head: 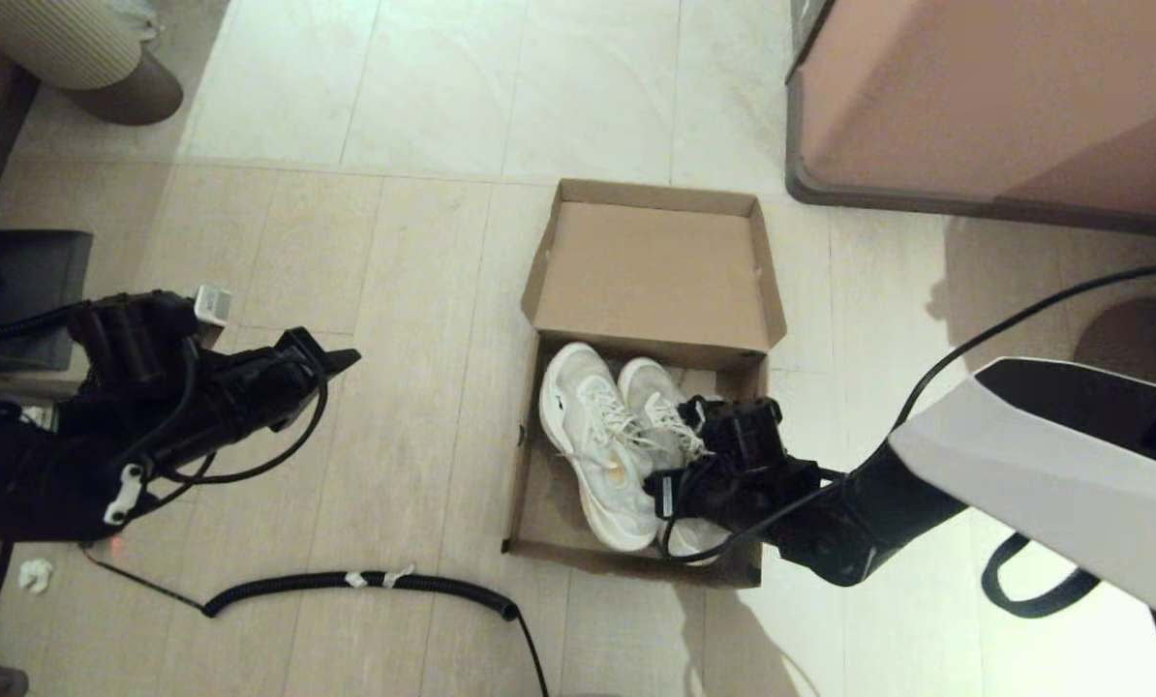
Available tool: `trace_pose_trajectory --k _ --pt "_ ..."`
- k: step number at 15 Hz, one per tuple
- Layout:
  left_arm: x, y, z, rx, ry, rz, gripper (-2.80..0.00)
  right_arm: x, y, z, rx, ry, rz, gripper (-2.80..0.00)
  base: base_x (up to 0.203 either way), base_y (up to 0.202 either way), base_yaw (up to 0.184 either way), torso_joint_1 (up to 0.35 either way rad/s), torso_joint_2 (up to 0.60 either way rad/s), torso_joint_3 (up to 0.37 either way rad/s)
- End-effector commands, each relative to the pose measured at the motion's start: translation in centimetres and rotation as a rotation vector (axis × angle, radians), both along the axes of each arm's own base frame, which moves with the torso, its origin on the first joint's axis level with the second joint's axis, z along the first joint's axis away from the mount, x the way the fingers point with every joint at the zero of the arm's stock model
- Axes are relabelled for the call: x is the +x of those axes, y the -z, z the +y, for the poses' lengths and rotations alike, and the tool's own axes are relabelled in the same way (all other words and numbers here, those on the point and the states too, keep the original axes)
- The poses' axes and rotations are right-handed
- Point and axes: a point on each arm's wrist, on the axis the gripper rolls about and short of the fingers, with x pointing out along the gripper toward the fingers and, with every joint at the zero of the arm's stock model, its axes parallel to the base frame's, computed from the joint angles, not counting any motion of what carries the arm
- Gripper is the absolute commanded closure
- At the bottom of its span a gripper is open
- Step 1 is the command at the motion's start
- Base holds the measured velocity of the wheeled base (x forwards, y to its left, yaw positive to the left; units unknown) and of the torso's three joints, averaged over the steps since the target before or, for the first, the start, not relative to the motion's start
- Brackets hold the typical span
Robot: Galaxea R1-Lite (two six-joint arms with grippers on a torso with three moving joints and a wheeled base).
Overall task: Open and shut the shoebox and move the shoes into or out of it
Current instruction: Put the shoes out of the shoe box
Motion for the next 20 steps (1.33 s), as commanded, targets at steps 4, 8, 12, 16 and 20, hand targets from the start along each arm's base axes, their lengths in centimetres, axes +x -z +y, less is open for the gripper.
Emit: trace_pose_trajectory --k 4,8,12,16,20 --pt "-1.6 -2.3 0.3 -0.040 -0.011 -0.053 0.00 -3.7 -8.6 -2.0 0.107 -0.052 -0.123 0.00 0.000 0.000 0.000 0.000 0.00 0.000" --pt "-4.5 -3.6 0.5 -0.041 -0.018 -0.083 0.00 -8.4 -13.2 -5.1 0.138 -0.059 -0.162 0.00 0.000 0.000 0.000 0.000 0.00 0.000" --pt "-7.2 -3.6 1.6 -0.039 -0.057 -0.057 0.00 -12.2 -14.9 -10.1 0.147 0.040 -0.176 0.00 0.000 0.000 0.000 0.000 0.00 0.000" --pt "-7.8 -3.7 1.6 -0.039 -0.058 -0.061 0.00 -11.0 -14.0 -17.6 0.091 0.342 -0.170 0.00 0.000 0.000 0.000 0.000 0.00 0.000" --pt "-7.8 -3.1 1.5 -0.040 -0.050 -0.031 0.00 -6.9 -10.6 -23.5 0.018 0.548 -0.083 0.00 0.000 0.000 0.000 0.000 0.00 0.000"
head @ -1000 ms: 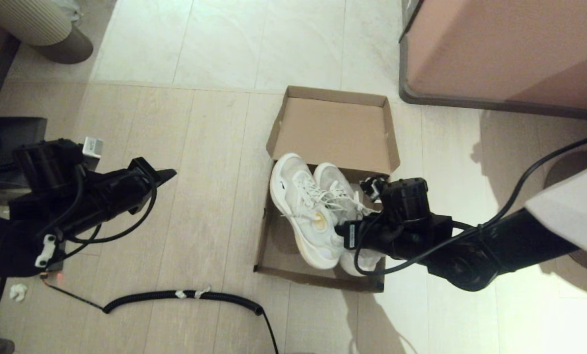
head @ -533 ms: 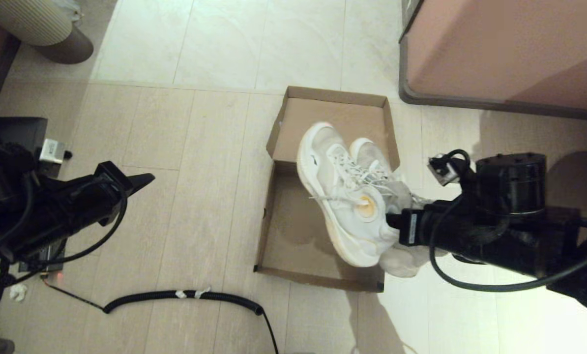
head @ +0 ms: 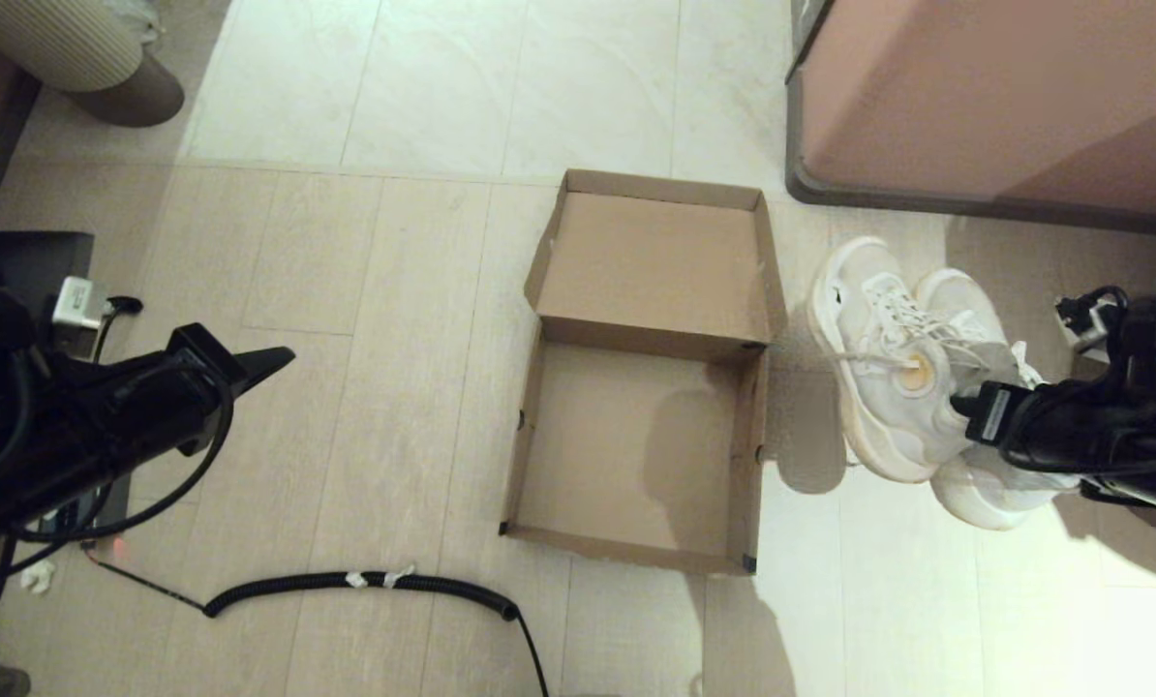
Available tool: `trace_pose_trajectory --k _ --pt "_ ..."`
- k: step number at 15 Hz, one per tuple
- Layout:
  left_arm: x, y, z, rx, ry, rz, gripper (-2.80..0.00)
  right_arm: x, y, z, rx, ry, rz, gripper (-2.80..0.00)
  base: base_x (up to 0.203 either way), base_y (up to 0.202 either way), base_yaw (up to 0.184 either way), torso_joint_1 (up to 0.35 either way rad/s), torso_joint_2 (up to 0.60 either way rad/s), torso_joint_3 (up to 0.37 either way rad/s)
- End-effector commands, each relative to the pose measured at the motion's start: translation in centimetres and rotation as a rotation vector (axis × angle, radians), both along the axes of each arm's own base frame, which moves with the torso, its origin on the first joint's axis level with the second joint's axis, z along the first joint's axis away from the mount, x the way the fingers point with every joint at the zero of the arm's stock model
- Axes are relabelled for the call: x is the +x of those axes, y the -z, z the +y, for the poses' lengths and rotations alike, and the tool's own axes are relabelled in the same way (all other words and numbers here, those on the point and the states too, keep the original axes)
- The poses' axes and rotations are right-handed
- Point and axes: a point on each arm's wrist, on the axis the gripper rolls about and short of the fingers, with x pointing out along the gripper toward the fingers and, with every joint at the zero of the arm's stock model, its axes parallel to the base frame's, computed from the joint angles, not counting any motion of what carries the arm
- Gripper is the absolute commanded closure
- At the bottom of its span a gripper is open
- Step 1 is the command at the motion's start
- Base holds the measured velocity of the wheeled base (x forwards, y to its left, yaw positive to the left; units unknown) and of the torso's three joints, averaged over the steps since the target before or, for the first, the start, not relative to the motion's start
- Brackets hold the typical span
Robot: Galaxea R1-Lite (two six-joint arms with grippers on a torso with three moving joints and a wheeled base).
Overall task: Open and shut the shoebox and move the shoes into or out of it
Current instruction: Put the shoes out of the shoe box
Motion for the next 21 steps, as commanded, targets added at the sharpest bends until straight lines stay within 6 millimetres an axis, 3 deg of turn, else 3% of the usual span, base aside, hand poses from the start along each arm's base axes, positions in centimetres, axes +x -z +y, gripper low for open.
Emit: trace_pose_trajectory --k 1,8,10,14,15,21 --pt "0.7 0.5 0.0 -0.004 0.004 0.015 0.00 2.6 2.6 -2.1 -0.003 0.064 0.065 0.00 0.000 0.000 0.000 0.000 0.00 0.000" --pt "8.5 3.5 0.1 0.013 0.023 0.074 0.00 10.5 12.5 -4.5 -0.035 0.101 0.115 0.00 0.000 0.000 0.000 0.000 0.00 0.000" --pt "9.5 5.2 0.1 0.013 0.024 0.102 0.00 11.6 14.5 -4.7 -0.052 0.103 0.086 0.00 0.000 0.000 0.000 0.000 0.00 0.000" --pt "9.9 6.1 0.2 0.013 0.021 0.114 0.00 12.8 16.8 -5.0 -0.077 0.099 0.086 0.00 0.000 0.000 0.000 0.000 0.00 0.000" --pt "9.8 6.2 0.2 0.013 0.021 0.115 0.00 12.7 16.8 -5.2 -0.085 0.099 0.086 -2.80 0.000 0.000 0.000 0.000 0.00 0.000" --pt "9.6 6.0 0.2 0.013 0.021 0.111 0.00 11.5 14.9 -5.1 -0.101 0.097 0.066 -2.80 0.000 0.000 0.000 0.000 0.00 0.000"
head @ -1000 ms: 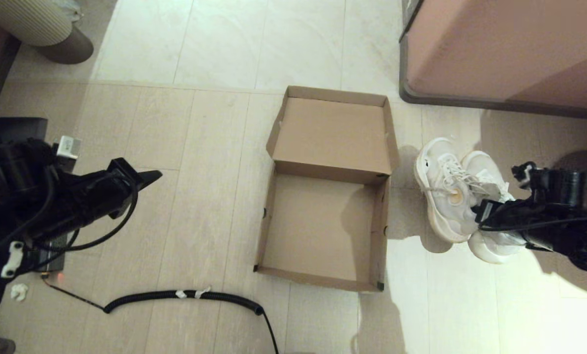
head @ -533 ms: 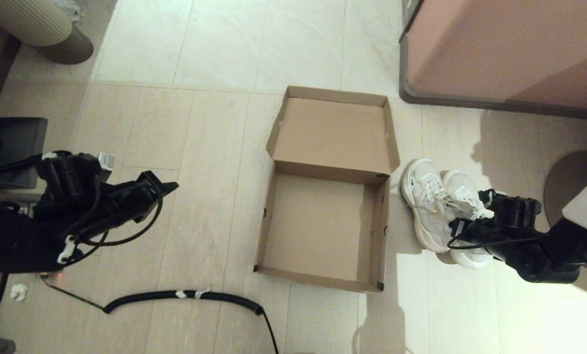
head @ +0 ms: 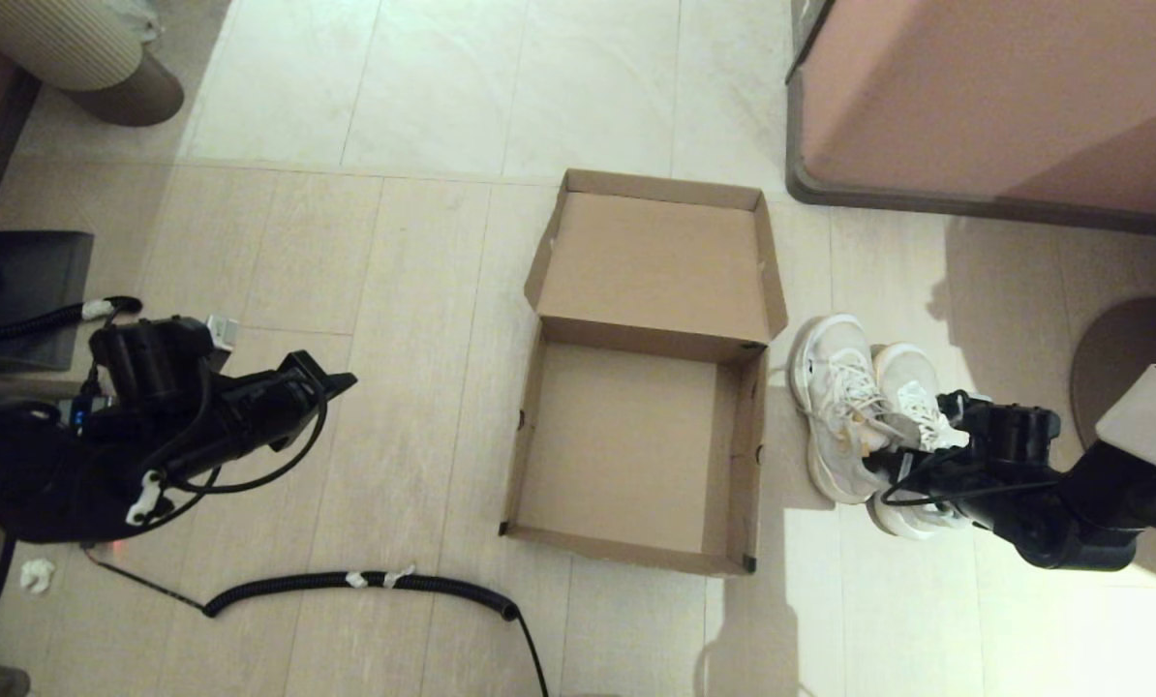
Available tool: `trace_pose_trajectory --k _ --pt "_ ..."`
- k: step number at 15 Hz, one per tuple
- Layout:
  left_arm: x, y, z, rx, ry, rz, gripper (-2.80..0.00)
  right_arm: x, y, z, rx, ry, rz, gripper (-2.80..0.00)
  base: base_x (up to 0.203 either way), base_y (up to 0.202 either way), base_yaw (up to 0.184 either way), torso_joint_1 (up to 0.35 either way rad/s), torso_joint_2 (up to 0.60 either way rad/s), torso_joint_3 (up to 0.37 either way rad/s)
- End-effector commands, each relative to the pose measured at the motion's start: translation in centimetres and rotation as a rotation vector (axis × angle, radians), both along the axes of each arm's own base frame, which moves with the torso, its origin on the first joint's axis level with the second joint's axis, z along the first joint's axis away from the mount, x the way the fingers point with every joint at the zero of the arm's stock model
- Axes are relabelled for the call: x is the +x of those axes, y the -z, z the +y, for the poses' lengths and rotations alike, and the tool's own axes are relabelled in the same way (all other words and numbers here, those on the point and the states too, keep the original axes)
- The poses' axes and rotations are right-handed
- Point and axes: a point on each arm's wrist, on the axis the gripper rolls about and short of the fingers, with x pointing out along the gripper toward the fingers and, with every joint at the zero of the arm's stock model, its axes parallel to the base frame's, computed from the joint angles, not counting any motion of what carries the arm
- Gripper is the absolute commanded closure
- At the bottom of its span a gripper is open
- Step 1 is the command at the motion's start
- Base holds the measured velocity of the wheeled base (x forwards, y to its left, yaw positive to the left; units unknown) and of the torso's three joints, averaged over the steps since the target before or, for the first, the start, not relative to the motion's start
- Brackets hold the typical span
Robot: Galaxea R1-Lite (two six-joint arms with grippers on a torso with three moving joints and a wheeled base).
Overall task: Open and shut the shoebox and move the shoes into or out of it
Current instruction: Put the shoes out of the shoe box
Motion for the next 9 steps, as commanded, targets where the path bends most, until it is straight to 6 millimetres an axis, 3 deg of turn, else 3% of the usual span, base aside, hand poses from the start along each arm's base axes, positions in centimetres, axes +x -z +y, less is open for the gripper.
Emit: trace_pose_trajectory --k 1,5,8,9 --pt "-0.3 -0.7 0.0 -0.003 0.000 -0.021 0.00 -1.1 -1.9 0.1 -0.004 -0.001 -0.032 -2.80 0.000 0.000 0.000 0.000 0.00 0.000" --pt "-2.0 -3.3 -0.1 0.000 0.001 -0.087 0.00 -5.3 -5.0 0.8 -0.008 -0.003 -0.041 -2.80 0.000 0.000 0.000 0.000 0.00 0.000" --pt "-5.5 -5.2 -0.7 0.001 0.018 -0.129 0.00 -8.8 -8.4 1.4 -0.018 -0.007 -0.106 -2.80 0.000 0.000 0.000 0.000 0.00 0.000" --pt "-7.2 -5.1 -1.1 0.002 0.028 -0.118 0.00 -10.3 -9.5 1.8 -0.022 -0.014 -0.129 0.00 0.000 0.000 0.000 0.000 0.00 0.000"
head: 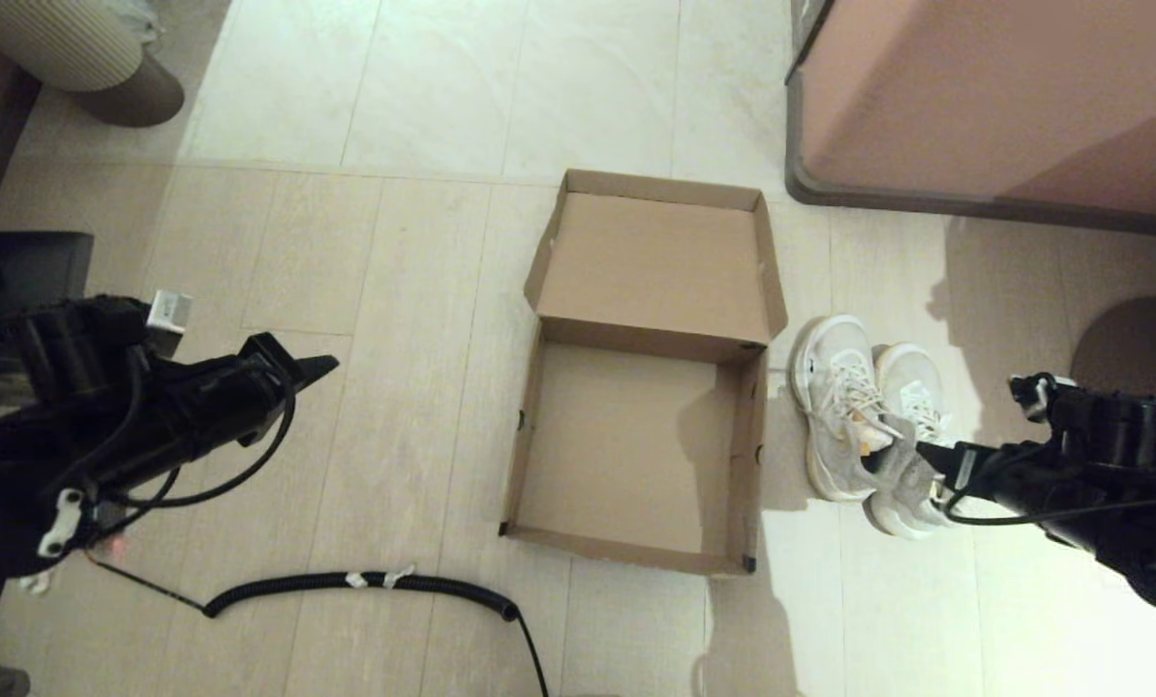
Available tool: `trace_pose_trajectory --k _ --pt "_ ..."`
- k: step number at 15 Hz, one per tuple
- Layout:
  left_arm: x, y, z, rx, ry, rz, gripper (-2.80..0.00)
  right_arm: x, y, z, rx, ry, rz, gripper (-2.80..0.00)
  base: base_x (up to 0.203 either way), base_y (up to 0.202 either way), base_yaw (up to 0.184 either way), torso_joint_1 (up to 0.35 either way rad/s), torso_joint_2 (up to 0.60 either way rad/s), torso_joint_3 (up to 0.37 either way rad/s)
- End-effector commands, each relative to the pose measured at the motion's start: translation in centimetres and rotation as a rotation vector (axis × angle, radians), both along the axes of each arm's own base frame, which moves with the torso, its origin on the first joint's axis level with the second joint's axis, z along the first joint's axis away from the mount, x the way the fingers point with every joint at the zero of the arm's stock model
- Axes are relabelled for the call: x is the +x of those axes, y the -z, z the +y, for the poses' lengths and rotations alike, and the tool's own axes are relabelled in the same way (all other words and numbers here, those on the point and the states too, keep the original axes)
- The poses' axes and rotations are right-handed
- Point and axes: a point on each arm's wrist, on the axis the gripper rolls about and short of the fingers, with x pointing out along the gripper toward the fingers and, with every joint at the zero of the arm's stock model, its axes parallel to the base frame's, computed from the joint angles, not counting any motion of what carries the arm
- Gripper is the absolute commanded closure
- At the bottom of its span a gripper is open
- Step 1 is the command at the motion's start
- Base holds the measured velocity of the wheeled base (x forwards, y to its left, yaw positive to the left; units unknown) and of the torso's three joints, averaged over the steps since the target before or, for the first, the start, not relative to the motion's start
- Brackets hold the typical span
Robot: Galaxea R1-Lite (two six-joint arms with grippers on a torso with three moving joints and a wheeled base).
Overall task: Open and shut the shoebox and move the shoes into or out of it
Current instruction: Put the shoes out of the shoe box
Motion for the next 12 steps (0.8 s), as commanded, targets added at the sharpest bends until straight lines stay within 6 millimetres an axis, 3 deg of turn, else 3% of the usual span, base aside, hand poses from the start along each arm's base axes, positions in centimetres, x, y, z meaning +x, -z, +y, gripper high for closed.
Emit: trace_pose_trajectory --k 1,5,7,10,12 --pt "-3.5 -1.1 -0.5 0.004 0.017 -0.034 0.00 -3.2 -3.4 0.8 -0.013 -0.011 -0.099 0.00 0.000 0.000 0.000 0.000 0.00 0.000" --pt "-10.6 -0.5 -0.7 0.176 -0.002 -0.086 0.00 -9.1 -7.6 1.9 -0.033 -0.037 -0.263 0.00 0.000 0.000 0.000 0.000 0.00 0.000" --pt "-14.5 -0.1 -0.6 0.315 -0.055 -0.131 0.00 -13.1 -9.1 2.4 -0.058 -0.053 -0.355 0.00 0.000 0.000 0.000 0.000 0.00 0.000" --pt "-19.3 1.5 -0.1 0.454 -0.139 -0.128 0.00 -19.3 -7.8 3.1 -0.089 -0.067 -0.334 0.00 0.000 0.000 0.000 0.000 0.00 0.000" --pt "-21.9 4.1 0.2 0.538 -0.168 0.018 0.00 -22.9 -5.6 3.5 -0.094 -0.075 -0.250 0.00 0.000 0.000 0.000 0.000 0.00 0.000"
